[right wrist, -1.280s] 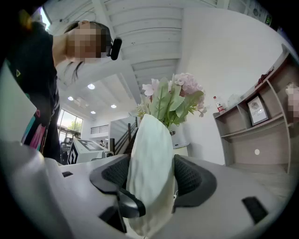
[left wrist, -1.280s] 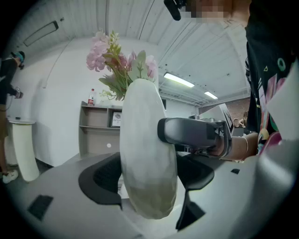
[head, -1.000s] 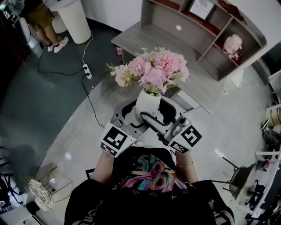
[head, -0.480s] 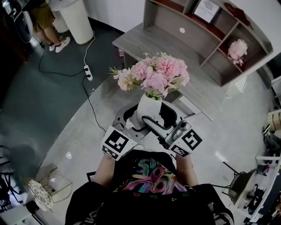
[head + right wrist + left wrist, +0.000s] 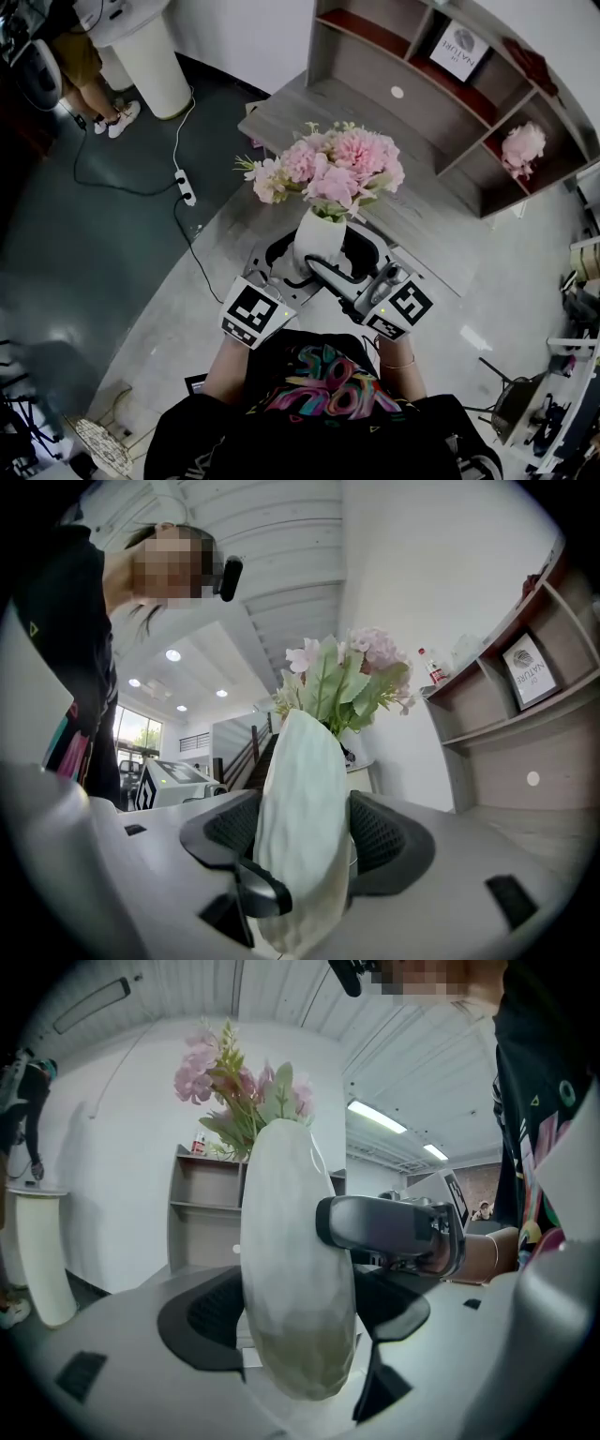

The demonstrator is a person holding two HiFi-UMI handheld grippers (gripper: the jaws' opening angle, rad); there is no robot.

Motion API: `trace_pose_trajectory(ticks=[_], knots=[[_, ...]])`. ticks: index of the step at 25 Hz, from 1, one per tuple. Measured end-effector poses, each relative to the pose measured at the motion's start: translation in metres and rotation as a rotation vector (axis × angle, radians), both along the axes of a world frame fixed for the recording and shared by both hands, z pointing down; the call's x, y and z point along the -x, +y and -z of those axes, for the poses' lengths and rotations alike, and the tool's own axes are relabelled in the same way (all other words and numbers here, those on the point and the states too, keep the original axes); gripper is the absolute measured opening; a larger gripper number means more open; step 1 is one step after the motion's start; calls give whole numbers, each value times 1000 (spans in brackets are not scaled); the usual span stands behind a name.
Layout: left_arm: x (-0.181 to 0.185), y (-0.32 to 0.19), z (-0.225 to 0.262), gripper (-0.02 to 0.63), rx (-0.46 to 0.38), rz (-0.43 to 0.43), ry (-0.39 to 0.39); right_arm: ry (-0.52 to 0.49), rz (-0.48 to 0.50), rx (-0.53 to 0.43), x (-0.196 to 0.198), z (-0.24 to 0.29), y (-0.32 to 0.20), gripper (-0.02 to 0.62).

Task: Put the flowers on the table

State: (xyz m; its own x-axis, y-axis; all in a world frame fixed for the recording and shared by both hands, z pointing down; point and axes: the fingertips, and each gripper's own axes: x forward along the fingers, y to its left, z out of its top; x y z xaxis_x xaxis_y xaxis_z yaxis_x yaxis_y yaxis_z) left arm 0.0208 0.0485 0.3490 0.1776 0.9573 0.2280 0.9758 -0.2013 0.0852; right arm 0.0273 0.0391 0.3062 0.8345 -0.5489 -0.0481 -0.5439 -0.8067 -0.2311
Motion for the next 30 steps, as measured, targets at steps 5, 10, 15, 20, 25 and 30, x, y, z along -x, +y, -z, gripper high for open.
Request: trace_pose_trajectory(ticks=[5,10,15,20,25,30], knots=[[0,0,-1,367,-1,7,-6,-5,8,-1,-1,-1,0,322],[-1,-2,1,367,-5,-5,16,-1,2,2,-2,0,-2,322],[-1,-3,2,367,1,-22,17,-18,-7,25,-1,1,-3,322],[-1,-2,1,367,1,-46,6,-34,-30,32,-2,0,-3,322],[2,-1,1,367,6,-51,-20,-53,-34,46,-1,0,-2,322],[2,0,1,367,14,-55,-15,-50,-40,51,-1,-1,-1,322]])
